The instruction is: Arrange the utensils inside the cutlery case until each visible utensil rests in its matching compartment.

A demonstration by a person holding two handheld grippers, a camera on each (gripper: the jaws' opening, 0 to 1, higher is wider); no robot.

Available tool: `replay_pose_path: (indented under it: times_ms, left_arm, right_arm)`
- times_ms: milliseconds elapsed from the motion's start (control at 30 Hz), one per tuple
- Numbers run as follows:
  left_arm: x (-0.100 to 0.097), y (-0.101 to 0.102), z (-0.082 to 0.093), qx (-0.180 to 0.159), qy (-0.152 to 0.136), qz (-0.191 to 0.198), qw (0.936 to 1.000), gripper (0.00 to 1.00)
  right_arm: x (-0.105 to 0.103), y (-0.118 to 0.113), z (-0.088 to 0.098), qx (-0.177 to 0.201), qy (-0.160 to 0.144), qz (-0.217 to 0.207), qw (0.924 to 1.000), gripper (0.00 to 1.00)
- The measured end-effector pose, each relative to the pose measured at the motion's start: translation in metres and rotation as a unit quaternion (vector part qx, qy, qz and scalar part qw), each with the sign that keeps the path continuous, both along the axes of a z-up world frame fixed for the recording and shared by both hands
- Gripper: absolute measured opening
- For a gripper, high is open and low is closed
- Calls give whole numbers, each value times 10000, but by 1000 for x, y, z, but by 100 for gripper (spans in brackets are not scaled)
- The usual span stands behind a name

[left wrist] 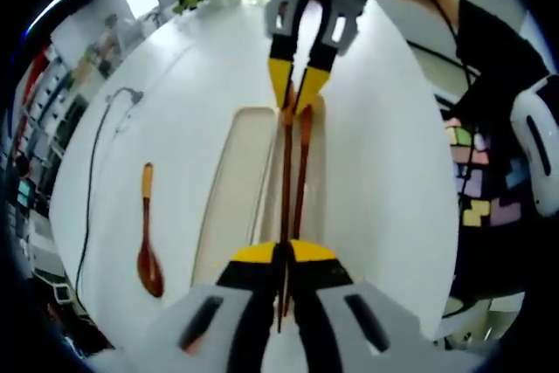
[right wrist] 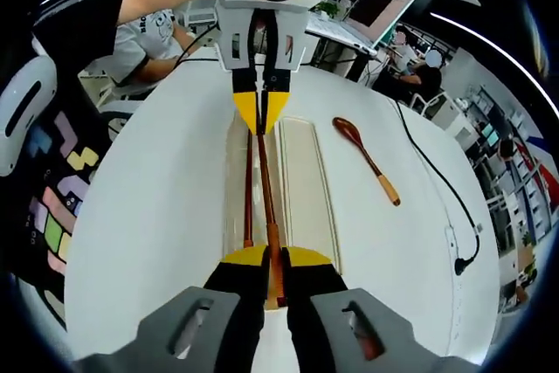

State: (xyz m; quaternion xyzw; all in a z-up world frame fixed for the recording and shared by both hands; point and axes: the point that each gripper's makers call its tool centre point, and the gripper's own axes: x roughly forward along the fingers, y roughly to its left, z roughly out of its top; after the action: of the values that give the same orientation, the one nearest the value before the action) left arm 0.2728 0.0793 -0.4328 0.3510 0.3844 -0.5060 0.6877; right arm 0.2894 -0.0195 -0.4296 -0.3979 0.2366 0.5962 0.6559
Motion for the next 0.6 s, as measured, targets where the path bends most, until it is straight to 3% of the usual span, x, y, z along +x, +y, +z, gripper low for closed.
replay_pose_path:
  times_ms: [200, 600]
  left_arm:
    - [-2, -1, -3, -25, 51, -4, 10000, 4]
    - [-4, -6, -14, 1, 153, -91, 9998, 4]
  right_arm:
    - [-5, -5, -6, -112, 178, -66, 9998, 4]
    - [-8, -12, -11, -298, 226, -28, 9993, 4]
